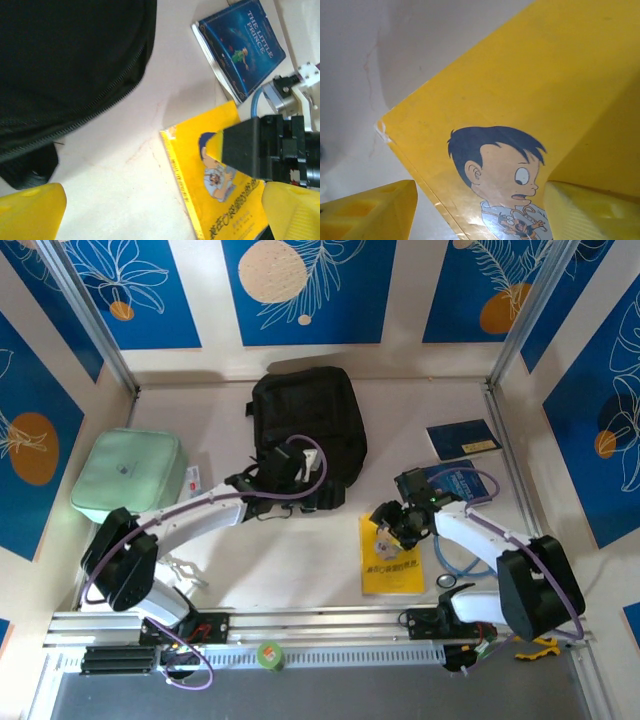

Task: Pack the student bag
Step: Move the book to the center of the table, then pick up the book at the center of the table.

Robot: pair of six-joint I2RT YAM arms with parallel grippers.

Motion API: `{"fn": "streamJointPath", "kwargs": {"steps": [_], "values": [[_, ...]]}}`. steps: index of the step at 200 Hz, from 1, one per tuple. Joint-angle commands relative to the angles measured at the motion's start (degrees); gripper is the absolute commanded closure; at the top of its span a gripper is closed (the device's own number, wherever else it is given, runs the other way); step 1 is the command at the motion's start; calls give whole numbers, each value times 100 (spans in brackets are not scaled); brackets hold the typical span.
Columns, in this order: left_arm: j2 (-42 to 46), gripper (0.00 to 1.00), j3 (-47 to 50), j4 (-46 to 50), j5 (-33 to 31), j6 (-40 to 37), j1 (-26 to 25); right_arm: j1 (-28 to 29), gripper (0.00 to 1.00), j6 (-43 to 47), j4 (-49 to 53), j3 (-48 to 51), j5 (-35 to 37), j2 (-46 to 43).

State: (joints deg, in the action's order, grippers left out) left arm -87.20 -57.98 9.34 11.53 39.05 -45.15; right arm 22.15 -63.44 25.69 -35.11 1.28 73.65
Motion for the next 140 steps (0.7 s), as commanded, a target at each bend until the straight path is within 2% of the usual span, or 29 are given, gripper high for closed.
{"fn": "streamJointPath", "kwargs": {"steps": [1, 22, 43, 68, 89, 110, 140], "values": [[-77, 0, 160, -368, -63, 470, -147, -18, 31, -570, -907, 168, -151, 228], [-134, 0, 140, -173, -208, 531, -306, -69, 32, -833, -1225, 88, -176, 546], [-252, 5, 69, 67, -333, 569, -489, -144, 35, -671, -1229, -283, -382, 833], [-485, 11, -124, 313, -397, 695, -718, -201, 37, -64, -427, -821, -259, 600], [-848, 21, -313, 279, -166, 838, -854, -214, 36, 587, 512, -1035, 422, 249], [-1355, 30, -646, 326, 92, 791, -912, -376, 36, 1023, 1215, -1041, 968, 272], [-1797, 35, -1055, 694, 1, 646, -919, -468, 36, 1358, 1530, -879, 1008, 246]]}}
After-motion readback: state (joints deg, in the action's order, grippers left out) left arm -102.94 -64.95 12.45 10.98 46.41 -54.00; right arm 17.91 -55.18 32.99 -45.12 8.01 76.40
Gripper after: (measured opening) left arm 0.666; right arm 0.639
